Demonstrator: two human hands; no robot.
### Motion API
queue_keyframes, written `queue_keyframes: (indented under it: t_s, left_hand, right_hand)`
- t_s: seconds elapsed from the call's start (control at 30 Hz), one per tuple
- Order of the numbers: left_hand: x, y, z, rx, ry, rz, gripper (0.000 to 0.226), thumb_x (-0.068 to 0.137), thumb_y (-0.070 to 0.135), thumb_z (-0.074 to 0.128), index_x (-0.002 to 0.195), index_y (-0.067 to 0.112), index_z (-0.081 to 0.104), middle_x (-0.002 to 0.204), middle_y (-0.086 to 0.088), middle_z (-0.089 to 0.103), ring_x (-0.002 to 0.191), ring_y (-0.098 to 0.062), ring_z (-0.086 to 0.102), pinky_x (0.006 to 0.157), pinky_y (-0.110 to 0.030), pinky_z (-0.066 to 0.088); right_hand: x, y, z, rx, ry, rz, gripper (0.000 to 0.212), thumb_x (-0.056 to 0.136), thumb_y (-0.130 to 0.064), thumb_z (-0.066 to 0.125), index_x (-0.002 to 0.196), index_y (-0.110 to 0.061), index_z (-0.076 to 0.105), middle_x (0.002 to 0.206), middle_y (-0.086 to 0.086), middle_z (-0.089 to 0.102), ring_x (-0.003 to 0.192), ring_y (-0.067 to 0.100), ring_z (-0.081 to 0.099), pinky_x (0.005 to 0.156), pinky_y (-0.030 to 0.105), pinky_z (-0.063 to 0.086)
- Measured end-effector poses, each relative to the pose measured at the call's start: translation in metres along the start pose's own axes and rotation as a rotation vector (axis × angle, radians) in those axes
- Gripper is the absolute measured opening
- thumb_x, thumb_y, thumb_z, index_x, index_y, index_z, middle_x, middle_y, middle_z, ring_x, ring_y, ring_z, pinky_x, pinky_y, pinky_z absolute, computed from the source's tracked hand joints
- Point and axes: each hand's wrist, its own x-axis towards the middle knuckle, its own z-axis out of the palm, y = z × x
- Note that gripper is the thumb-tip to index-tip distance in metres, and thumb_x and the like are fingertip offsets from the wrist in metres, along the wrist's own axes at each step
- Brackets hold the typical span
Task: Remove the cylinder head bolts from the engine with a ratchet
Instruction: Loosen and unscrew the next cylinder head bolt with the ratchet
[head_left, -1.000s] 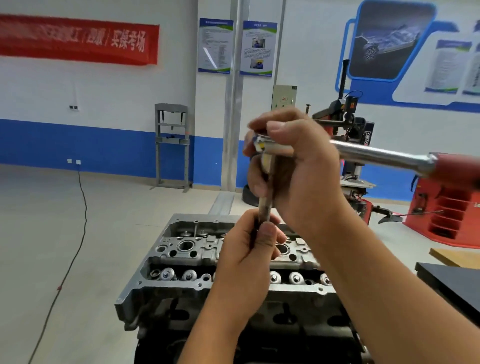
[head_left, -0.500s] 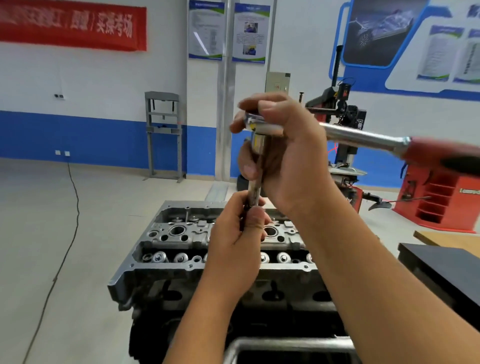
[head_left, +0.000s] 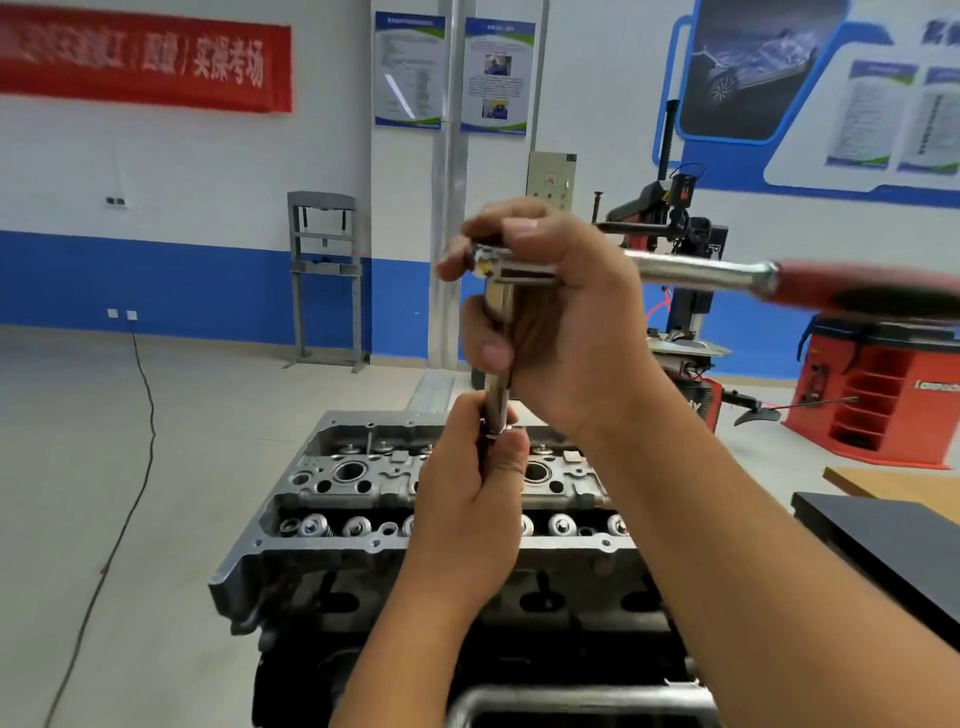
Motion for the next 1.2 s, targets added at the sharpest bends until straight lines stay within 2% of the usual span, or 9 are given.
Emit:
queue_keyframes:
  t_s: [0.13, 0.23, 0.33, 0.47, 0.57, 0.8, 0.97, 1.07, 1.2]
  left_hand:
    - [0.001, 0.000, -0.003, -0.017, -0.073, -0.029, 0.009, 0.106, 0.042, 0.047, 0.104, 0.043, 0.056, 0.084, 0.008, 0.064, 0.077, -0.008, 0.060, 0.075, -0.032, 0.049]
    - [0.000, -0.001, 0.001, 0.068, -0.025, 0.004, 0.024, 0.108, 0.020, 0.044, 0.103, 0.042, 0.055, 0.081, 0.006, 0.062, 0.072, -0.013, 0.058, 0.068, -0.039, 0.051]
    - [-0.002, -0.002, 0.003, 0.044, 0.009, 0.028, 0.016, 0.101, 0.024, 0.043, 0.101, 0.035, 0.055, 0.075, 0.002, 0.059, 0.063, -0.013, 0.051, 0.057, -0.033, 0.047]
    - [-0.001, -0.002, 0.001, 0.018, 0.038, 0.018, 0.008, 0.097, 0.039, 0.048, 0.102, 0.040, 0.055, 0.081, -0.005, 0.062, 0.068, -0.024, 0.057, 0.059, -0.036, 0.049]
    - [-0.001, 0.000, 0.000, -0.020, -0.003, -0.001, 0.009, 0.098, 0.045, 0.049, 0.104, 0.041, 0.055, 0.086, -0.002, 0.065, 0.078, -0.028, 0.060, 0.072, -0.044, 0.053]
    - [-0.004, 0.000, 0.006, 0.107, 0.068, 0.054, 0.012, 0.097, 0.028, 0.043, 0.101, 0.032, 0.054, 0.075, 0.004, 0.061, 0.064, -0.015, 0.055, 0.060, -0.047, 0.051]
    - [-0.004, -0.001, 0.000, 0.057, 0.041, -0.001, 0.008, 0.102, 0.035, 0.051, 0.105, 0.040, 0.056, 0.079, 0.007, 0.063, 0.071, -0.010, 0.057, 0.068, -0.042, 0.053]
    - [-0.004, -0.001, 0.001, 0.072, 0.031, -0.003, 0.012, 0.105, 0.033, 0.052, 0.108, 0.043, 0.056, 0.080, 0.012, 0.062, 0.071, -0.010, 0.057, 0.069, -0.049, 0.055]
    - [-0.005, -0.001, 0.006, 0.151, 0.090, 0.036, 0.028, 0.104, 0.010, 0.052, 0.101, 0.038, 0.056, 0.077, 0.007, 0.062, 0.064, -0.011, 0.055, 0.061, -0.025, 0.048]
  right_hand:
    - [0.004, -0.005, -0.013, 0.274, -0.031, 0.122, 0.017, 0.077, -0.027, 0.049, 0.086, -0.013, 0.052, 0.078, 0.010, 0.058, 0.033, 0.014, 0.035, 0.050, 0.023, 0.014]
    - [-0.005, 0.002, -0.011, 0.143, 0.053, 0.001, 0.013, 0.084, -0.024, 0.052, 0.089, -0.013, 0.058, 0.081, 0.011, 0.063, 0.038, 0.017, 0.037, 0.049, 0.023, 0.023]
    - [-0.008, 0.009, -0.003, 0.008, 0.141, -0.142, 0.009, 0.086, -0.017, 0.056, 0.088, -0.012, 0.063, 0.084, 0.012, 0.066, 0.042, 0.020, 0.041, 0.046, 0.025, 0.034]
    - [0.006, 0.001, -0.005, 0.211, -0.069, 0.074, 0.012, 0.079, -0.019, 0.054, 0.078, -0.012, 0.064, 0.075, 0.012, 0.061, 0.034, 0.015, 0.035, 0.046, 0.018, 0.019]
    - [0.010, 0.000, -0.015, 0.377, -0.061, 0.149, 0.020, 0.081, -0.030, 0.044, 0.082, -0.014, 0.057, 0.071, 0.008, 0.058, 0.031, 0.013, 0.034, 0.050, 0.019, 0.011]
    - [-0.008, 0.009, -0.002, -0.071, 0.153, -0.175, 0.009, 0.087, -0.019, 0.058, 0.089, -0.012, 0.063, 0.082, 0.012, 0.066, 0.044, 0.023, 0.046, 0.046, 0.027, 0.037]
    - [0.009, 0.000, -0.003, 0.243, -0.082, 0.118, 0.013, 0.074, -0.023, 0.053, 0.081, -0.013, 0.057, 0.070, 0.011, 0.058, 0.032, 0.013, 0.035, 0.048, 0.017, 0.014]
    - [0.008, 0.000, -0.011, 0.302, -0.066, 0.133, 0.019, 0.081, -0.032, 0.041, 0.087, -0.016, 0.049, 0.069, 0.006, 0.057, 0.032, 0.014, 0.034, 0.049, 0.022, 0.009]
    - [-0.006, 0.007, -0.002, 0.084, 0.112, -0.065, 0.013, 0.085, -0.024, 0.054, 0.088, -0.014, 0.061, 0.078, 0.011, 0.064, 0.039, 0.019, 0.039, 0.048, 0.024, 0.029]
